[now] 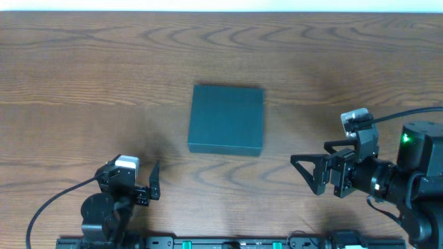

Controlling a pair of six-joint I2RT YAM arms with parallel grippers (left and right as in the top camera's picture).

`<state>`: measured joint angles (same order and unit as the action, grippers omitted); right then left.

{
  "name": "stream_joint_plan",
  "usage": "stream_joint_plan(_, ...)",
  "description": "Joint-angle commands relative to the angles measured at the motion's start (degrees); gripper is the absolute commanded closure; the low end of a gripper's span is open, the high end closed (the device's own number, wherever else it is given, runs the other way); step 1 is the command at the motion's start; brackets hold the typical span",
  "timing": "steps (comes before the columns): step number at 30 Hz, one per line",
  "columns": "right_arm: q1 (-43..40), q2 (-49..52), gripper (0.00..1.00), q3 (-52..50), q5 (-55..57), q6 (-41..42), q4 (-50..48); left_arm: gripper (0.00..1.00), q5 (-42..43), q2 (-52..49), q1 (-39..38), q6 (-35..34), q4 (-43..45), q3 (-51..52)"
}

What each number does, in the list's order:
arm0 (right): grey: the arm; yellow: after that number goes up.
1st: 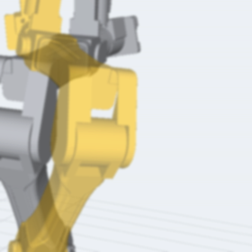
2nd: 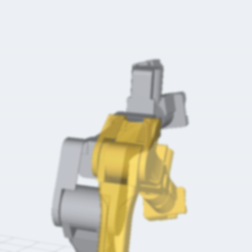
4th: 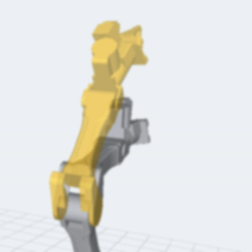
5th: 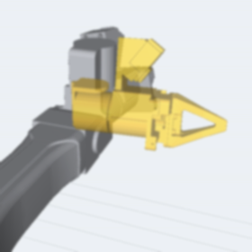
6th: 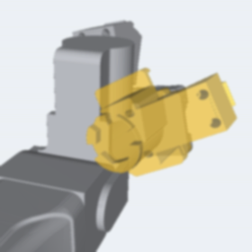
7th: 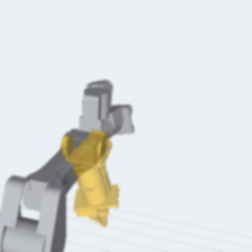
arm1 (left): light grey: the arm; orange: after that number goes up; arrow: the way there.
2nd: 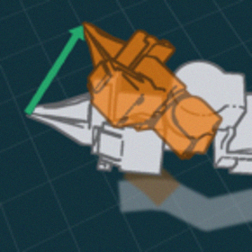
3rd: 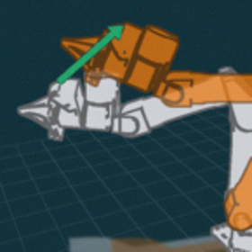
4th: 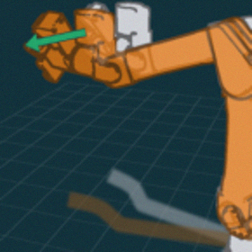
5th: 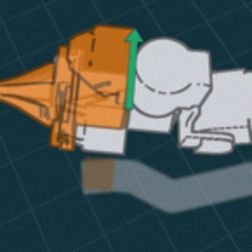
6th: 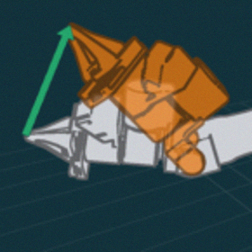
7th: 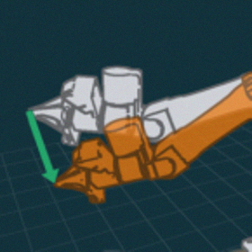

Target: Pack container

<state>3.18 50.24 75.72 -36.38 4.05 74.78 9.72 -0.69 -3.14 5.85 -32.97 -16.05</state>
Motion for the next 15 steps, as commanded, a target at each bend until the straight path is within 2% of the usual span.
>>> stream_joint_plan(1, 0.22, 0.02, 0.01, 0.02, -0.2, -0.5, 0.02, 0.05, -1.81, 0.48, 0.26, -0.81, 0.33, 1.73)
stream_joint_plan(5, 0.22, 0.02, 0.01, 0.02, -0.2, -0.5, 0.02, 0.05, -1.81, 0.48, 0.26, -2.69, 0.48, 4.17)
stream_joint_plan(11, 0.22, 0.02, 0.01, 0.02, -0.2, -0.5, 0.02, 0.05, -1.79, 0.48, 0.22, -9.22, 2.91, 7.8)
stream_joint_plan(15, 0.22, 0.02, 0.01, 0.02, -0.2, -0.5, 0.02, 0.05, -1.81, 0.48, 0.22, -9.27, 3.02, 7.82)
